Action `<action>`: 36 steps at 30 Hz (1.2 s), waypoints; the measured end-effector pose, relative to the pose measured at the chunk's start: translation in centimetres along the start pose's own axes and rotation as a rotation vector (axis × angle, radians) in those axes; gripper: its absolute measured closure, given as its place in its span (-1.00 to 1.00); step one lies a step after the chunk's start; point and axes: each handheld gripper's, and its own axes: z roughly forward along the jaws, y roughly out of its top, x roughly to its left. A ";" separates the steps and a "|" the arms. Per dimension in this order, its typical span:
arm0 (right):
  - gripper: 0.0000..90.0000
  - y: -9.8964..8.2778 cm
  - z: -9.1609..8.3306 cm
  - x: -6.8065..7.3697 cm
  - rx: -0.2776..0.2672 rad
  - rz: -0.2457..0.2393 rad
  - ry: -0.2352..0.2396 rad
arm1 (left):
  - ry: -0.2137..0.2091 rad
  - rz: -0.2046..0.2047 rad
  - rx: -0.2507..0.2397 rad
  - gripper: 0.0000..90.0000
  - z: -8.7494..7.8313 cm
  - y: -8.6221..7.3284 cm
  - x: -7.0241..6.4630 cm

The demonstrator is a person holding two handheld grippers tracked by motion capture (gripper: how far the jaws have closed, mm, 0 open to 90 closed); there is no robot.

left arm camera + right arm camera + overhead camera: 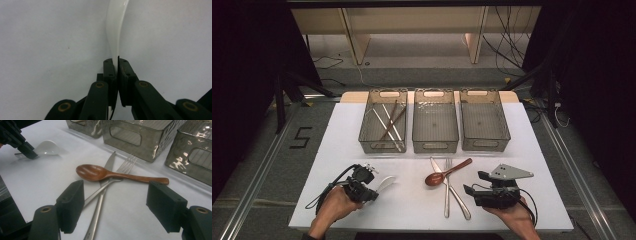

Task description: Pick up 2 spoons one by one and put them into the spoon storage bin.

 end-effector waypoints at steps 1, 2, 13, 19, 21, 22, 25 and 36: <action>-0.30 0.0 0.0 0.0 0.001 0.001 0.001 | -0.007 -0.003 -0.013 0.89 -0.2 0.1 0.1; -0.30 0.0 0.0 0.0 0.000 0.001 0.000 | -0.013 0.001 -0.030 0.89 -0.4 0.2 0.2; -0.30 0.0 0.0 0.1 0.000 0.004 0.001 | -0.062 0.001 -0.184 0.89 -2.2 2.8 0.2; -0.30 0.0 0.0 0.0 -0.001 0.006 0.000 | -0.076 -0.001 -0.249 0.89 -3.1 5.4 0.5; -0.30 0.0 0.0 0.0 -0.008 0.006 -0.001 | -0.084 -0.001 -0.270 0.89 -3.3 6.3 0.7; -0.30 0.0 0.0 0.0 -0.006 0.007 -0.002 | -0.083 -0.001 -0.275 0.89 -3.4 6.8 0.7; -0.30 0.0 0.0 -0.1 -0.007 0.007 0.001 | -0.082 -0.004 -0.302 0.89 -3.7 8.1 0.8; -0.30 0.0 0.1 -0.1 -0.007 0.007 0.005 | -0.086 -0.001 -0.379 0.89 -4.3 12.8 1.0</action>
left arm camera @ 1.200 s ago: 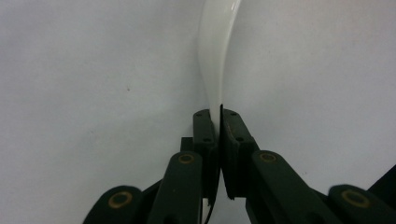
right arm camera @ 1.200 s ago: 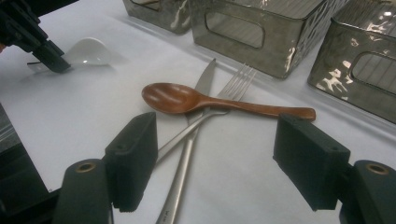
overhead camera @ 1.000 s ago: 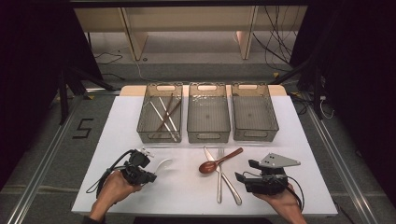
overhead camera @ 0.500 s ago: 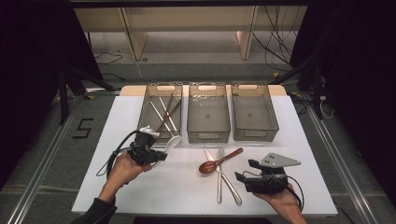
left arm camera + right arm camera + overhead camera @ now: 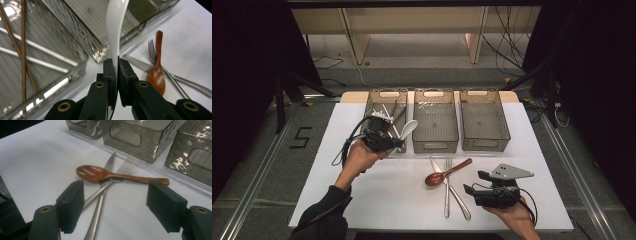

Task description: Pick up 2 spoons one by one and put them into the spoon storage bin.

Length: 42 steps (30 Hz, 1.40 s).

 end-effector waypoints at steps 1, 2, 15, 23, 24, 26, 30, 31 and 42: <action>-0.30 0.0 0.0 0.0 0.000 0.001 0.002 | 0.000 0.000 -0.004 0.89 0.1 0.3 0.0; -0.31 0.0 0.0 0.0 0.000 0.000 0.002 | 0.002 -0.003 -0.009 0.89 0.2 0.7 0.0; -0.30 -0.1 0.1 -0.1 0.002 0.006 0.007 | 0.005 -0.018 -0.062 0.89 2.1 4.7 0.4; -0.30 -0.2 0.1 -0.2 0.003 0.003 0.008 | 0.001 -0.032 -0.074 0.89 3.7 6.4 0.7; -0.31 -0.2 0.1 -0.2 0.005 0.005 0.008 | -0.003 -0.040 -0.077 0.89 3.9 6.6 0.7; -0.30 -0.2 0.2 -0.2 0.006 0.002 0.009 | -0.004 -0.047 -0.083 0.89 4.5 6.9 0.7; -0.30 -0.2 0.2 -0.2 0.006 0.004 0.011 | -0.014 -0.062 -0.079 0.89 5.6 7.1 0.8; -0.30 -0.2 0.1 -0.2 0.005 0.004 0.012 | -0.015 -0.069 -0.080 0.89 6.0 7.1 0.7; -0.30 -0.3 0.1 -0.3 0.003 0.006 0.014 | -0.015 -0.095 -0.066 0.88 7.8 6.9 0.5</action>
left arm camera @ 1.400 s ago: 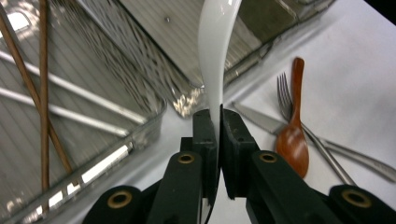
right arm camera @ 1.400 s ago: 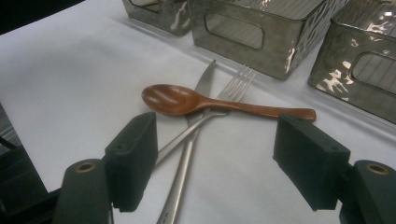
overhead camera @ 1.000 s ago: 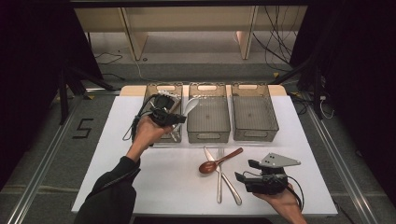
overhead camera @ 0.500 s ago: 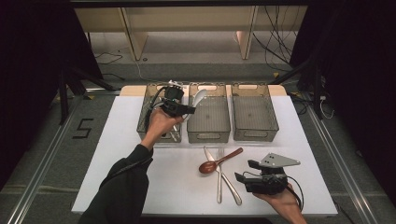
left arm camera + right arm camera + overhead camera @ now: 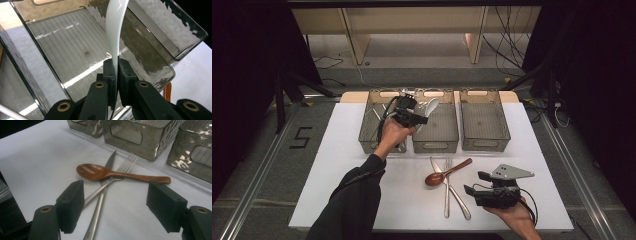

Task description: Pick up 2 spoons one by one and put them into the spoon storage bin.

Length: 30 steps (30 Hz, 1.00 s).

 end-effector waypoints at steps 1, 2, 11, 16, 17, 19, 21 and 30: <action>-0.30 0.0 0.0 0.0 0.002 0.000 0.000 | -0.001 -0.002 0.001 0.88 0.1 0.0 0.0; -0.30 0.0 0.0 0.0 0.004 0.000 0.000 | 0.001 -0.006 0.002 0.88 0.1 0.0 0.0; -0.30 0.0 0.1 0.1 0.003 -0.004 0.001 | -0.004 -0.009 0.030 0.88 1.1 -0.7 0.0; -0.30 0.0 0.0 0.0 0.003 -0.002 0.003 | -0.004 -0.013 0.044 0.88 1.5 -1.1 0.1; -0.30 0.0 0.0 0.0 0.004 -0.002 0.001 | -0.005 -0.017 0.046 0.88 1.6 -1.2 0.1; -0.30 0.0 0.0 0.0 0.003 -0.004 0.001 | -0.002 -0.018 0.056 0.87 1.8 -1.3 0.2; -0.30 0.0 0.0 0.1 0.003 -0.004 0.002 | 0.000 -0.022 0.060 0.87 1.9 -1.4 0.3; -0.30 0.0 0.1 0.0 0.003 -0.003 0.003 | -0.008 -0.034 0.088 0.27 1.8 -1.2 -0.1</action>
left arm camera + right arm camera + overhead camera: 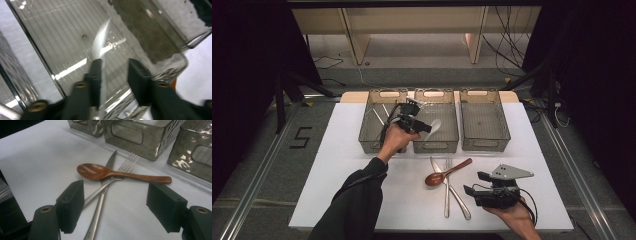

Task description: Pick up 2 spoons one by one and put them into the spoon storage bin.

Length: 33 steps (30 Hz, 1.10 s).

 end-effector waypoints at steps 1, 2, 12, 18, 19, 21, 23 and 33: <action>-0.30 0.0 0.0 0.0 0.000 0.000 0.000 | 0.000 0.010 0.001 0.19 -0.2 0.0 -0.2; -0.30 0.0 0.0 0.0 0.002 0.001 0.000 | -0.004 0.026 0.004 0.14 -0.5 0.1 -0.4; -0.30 0.0 -0.2 0.0 -0.003 0.005 -0.008 | -0.058 0.089 0.006 -0.18 -3.2 -1.0 -2.1; -0.30 0.0 -0.2 0.1 0.001 0.006 -0.008 | -0.077 0.087 0.003 -0.30 -4.4 -2.8 -2.5; -0.30 0.0 -0.2 0.1 0.001 0.006 -0.008 | -0.078 0.084 0.000 -0.32 -4.6 -3.0 -2.5; -0.30 0.0 -0.2 0.1 0.000 0.005 -0.009 | -0.087 0.074 0.001 -0.34 -4.9 -3.8 -2.5; -0.30 0.0 -0.1 0.1 0.001 0.002 -0.009 | -0.093 0.065 0.000 -0.35 -5.1 -4.5 -2.5; -0.30 0.0 -0.1 0.1 0.001 0.001 -0.009 | -0.103 0.041 0.003 -0.44 -5.0 -7.6 -2.7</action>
